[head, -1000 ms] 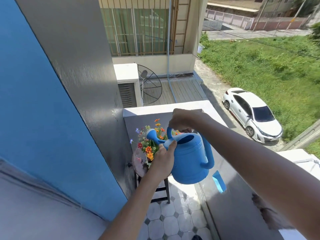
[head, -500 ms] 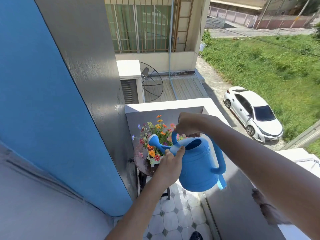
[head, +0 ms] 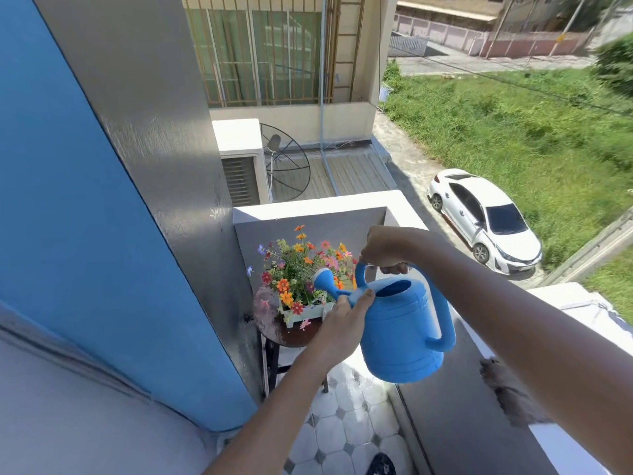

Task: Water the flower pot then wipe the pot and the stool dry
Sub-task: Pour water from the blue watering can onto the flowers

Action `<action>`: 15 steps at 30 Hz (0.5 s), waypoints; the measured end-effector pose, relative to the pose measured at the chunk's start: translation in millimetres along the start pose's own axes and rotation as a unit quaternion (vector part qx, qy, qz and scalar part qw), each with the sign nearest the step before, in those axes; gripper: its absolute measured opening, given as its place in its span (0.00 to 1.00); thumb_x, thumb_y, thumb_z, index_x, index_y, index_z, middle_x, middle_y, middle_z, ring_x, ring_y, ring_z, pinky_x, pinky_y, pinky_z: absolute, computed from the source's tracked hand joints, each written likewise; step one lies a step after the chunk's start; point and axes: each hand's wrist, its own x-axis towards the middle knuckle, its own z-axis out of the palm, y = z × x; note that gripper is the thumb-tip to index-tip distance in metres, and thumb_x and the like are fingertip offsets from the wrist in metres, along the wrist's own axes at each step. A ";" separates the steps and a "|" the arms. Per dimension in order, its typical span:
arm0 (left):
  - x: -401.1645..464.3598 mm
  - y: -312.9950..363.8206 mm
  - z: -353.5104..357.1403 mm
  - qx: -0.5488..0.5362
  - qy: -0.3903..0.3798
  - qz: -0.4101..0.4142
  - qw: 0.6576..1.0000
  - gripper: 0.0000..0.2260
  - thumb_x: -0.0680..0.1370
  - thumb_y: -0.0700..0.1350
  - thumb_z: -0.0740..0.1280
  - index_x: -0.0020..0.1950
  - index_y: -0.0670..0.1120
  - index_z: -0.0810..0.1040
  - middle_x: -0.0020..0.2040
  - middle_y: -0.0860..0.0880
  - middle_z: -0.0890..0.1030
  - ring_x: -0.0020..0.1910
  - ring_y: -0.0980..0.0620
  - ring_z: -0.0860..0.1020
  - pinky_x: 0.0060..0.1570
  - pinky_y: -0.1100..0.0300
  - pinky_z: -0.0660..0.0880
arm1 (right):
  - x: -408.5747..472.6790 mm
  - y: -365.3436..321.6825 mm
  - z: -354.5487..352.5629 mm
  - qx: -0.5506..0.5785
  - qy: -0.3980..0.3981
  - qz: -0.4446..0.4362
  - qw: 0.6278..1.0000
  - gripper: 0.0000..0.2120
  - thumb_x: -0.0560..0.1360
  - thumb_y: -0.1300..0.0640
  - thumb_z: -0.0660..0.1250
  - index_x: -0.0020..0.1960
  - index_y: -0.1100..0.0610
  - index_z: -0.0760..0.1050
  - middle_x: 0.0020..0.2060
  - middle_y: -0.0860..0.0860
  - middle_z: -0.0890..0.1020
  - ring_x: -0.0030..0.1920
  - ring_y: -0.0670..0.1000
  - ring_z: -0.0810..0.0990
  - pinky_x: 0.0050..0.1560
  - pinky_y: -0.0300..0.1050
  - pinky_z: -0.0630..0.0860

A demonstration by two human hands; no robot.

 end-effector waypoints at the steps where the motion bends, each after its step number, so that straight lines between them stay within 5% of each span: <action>1: 2.0 0.7 2.7 -0.003 -0.005 0.000 1.000 0.34 0.73 0.72 0.50 0.67 0.48 0.68 0.61 0.46 0.75 0.59 0.49 0.74 0.60 0.47 0.70 | 0.1 4.9 0.5 0.008 0.002 0.008 1.000 0.14 0.79 0.59 0.60 0.47 0.68 0.79 0.32 0.60 0.80 0.23 0.54 0.73 0.27 0.42 0.71; 8: 9.5 1.5 26.1 -0.009 -0.031 0.012 0.999 0.35 0.74 0.73 0.51 0.69 0.48 0.68 0.62 0.48 0.75 0.60 0.52 0.74 0.54 0.53 0.69 | -9.6 30.8 1.1 0.015 0.004 0.035 0.999 0.14 0.80 0.58 0.60 0.44 0.67 0.79 0.28 0.56 0.77 0.23 0.52 0.72 0.25 0.40 0.70; 15: 14.9 4.4 38.7 -0.022 -0.039 0.031 0.999 0.42 0.68 0.79 0.50 0.64 0.48 0.72 0.58 0.48 0.78 0.57 0.52 0.77 0.52 0.53 0.72 | -9.3 45.0 -3.5 0.009 -0.010 0.058 0.998 0.18 0.80 0.57 0.58 0.51 0.70 0.81 0.39 0.62 0.84 0.31 0.56 0.77 0.31 0.44 0.74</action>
